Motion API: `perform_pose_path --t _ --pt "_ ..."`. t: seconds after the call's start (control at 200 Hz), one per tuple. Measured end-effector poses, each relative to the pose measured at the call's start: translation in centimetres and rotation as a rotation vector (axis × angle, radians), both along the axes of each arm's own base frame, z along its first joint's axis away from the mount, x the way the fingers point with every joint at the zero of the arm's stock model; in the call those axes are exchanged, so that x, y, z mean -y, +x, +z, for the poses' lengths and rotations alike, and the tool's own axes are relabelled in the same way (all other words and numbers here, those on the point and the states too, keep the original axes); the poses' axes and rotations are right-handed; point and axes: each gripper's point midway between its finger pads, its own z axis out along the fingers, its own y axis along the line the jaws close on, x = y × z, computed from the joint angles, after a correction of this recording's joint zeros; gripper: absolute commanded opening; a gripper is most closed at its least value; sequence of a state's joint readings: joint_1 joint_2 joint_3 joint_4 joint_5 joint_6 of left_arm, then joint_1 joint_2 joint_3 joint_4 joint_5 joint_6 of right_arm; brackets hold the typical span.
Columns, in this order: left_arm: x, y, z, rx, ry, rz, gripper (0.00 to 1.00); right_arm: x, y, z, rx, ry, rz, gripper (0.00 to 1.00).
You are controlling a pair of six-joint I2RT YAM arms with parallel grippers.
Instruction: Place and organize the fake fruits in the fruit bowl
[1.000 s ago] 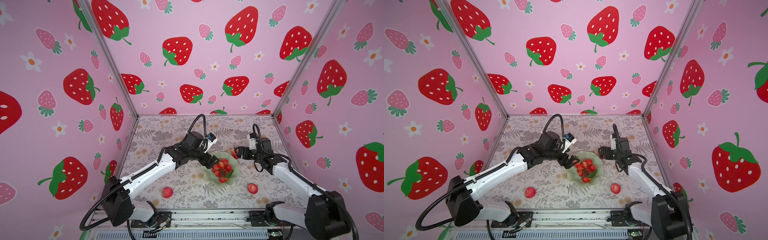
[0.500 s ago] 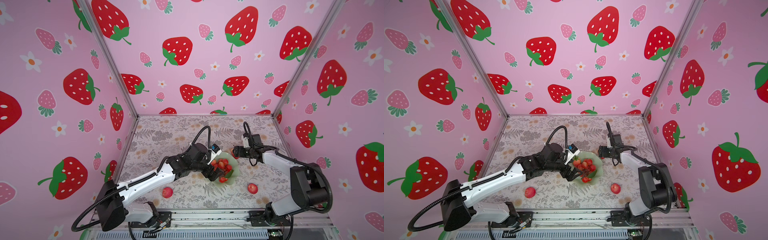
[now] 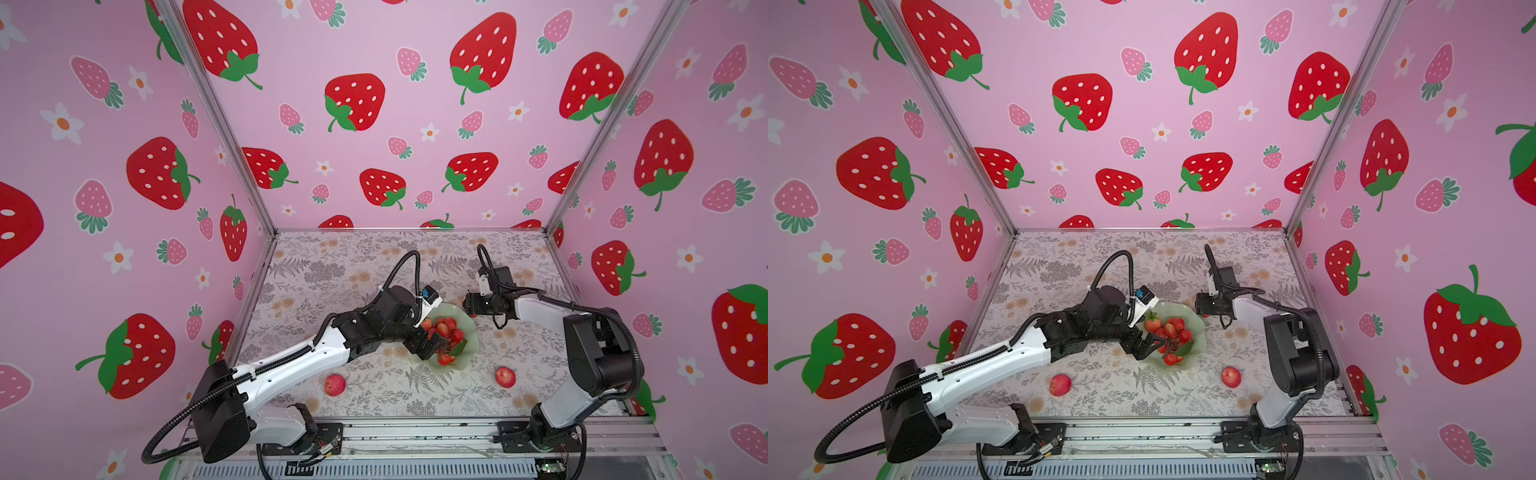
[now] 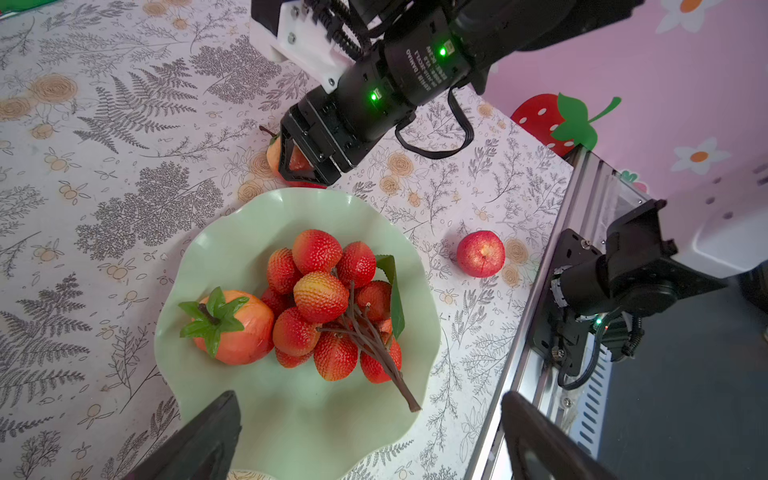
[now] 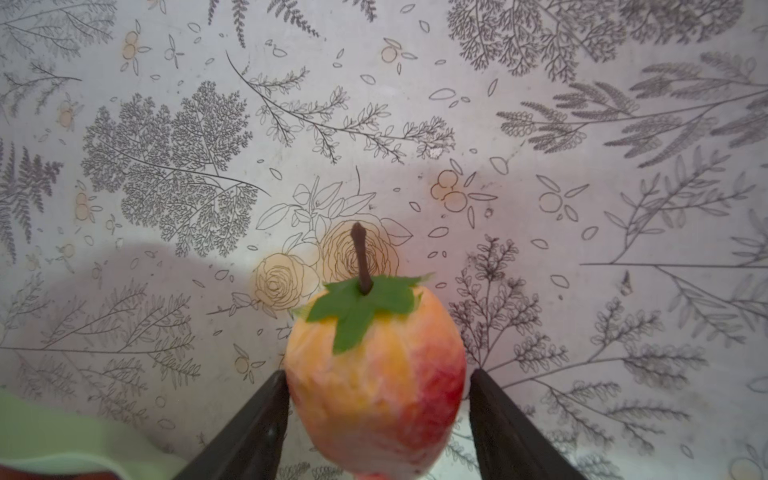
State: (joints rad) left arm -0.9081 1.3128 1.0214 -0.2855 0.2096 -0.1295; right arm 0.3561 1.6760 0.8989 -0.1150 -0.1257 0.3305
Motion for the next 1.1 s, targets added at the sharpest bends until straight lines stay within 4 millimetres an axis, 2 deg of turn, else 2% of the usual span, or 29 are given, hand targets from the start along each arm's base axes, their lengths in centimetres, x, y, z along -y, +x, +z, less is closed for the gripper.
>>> perform_pose_path --t 0.155,0.26,0.525,0.625,0.73,0.825,0.911,0.991,1.101 --pt "0.0 0.1 0.1 0.004 -0.002 0.005 0.99 -0.1 0.5 -0.6 -0.008 -0.013 0.009 0.63" --pt "0.0 0.2 0.1 0.008 -0.002 0.012 0.99 -0.2 0.8 -0.6 0.0 -0.018 0.01 0.53" --pt "0.0 0.6 0.2 0.014 -0.005 0.028 0.99 -0.3 1.3 0.3 0.054 -0.016 0.031 0.48" --pt "0.0 0.7 0.2 0.013 -0.006 0.034 0.99 -0.3 0.8 2.1 0.115 -0.001 0.043 0.48" --pt "0.0 0.8 0.2 0.014 -0.011 0.042 0.99 -0.7 0.1 5.3 0.219 0.029 0.068 0.48" --pt "0.0 0.9 -0.3 0.016 -0.013 0.05 0.99 -2.1 -0.6 8.8 0.333 0.082 0.116 0.48" --pt "-0.2 0.9 -0.6 0.014 -0.004 0.057 0.99 -4.1 -1.8 11.4 0.415 0.147 0.189 0.49" --pt "-0.4 1.3 -0.6 0.027 0.003 0.075 0.99 -5.7 -3.0 12.7 0.451 0.201 0.251 0.49" --pt "-0.8 1.7 -0.8 0.04 0.024 0.098 0.99 -7.4 -4.4 12.6 0.445 0.25 0.32 0.49"
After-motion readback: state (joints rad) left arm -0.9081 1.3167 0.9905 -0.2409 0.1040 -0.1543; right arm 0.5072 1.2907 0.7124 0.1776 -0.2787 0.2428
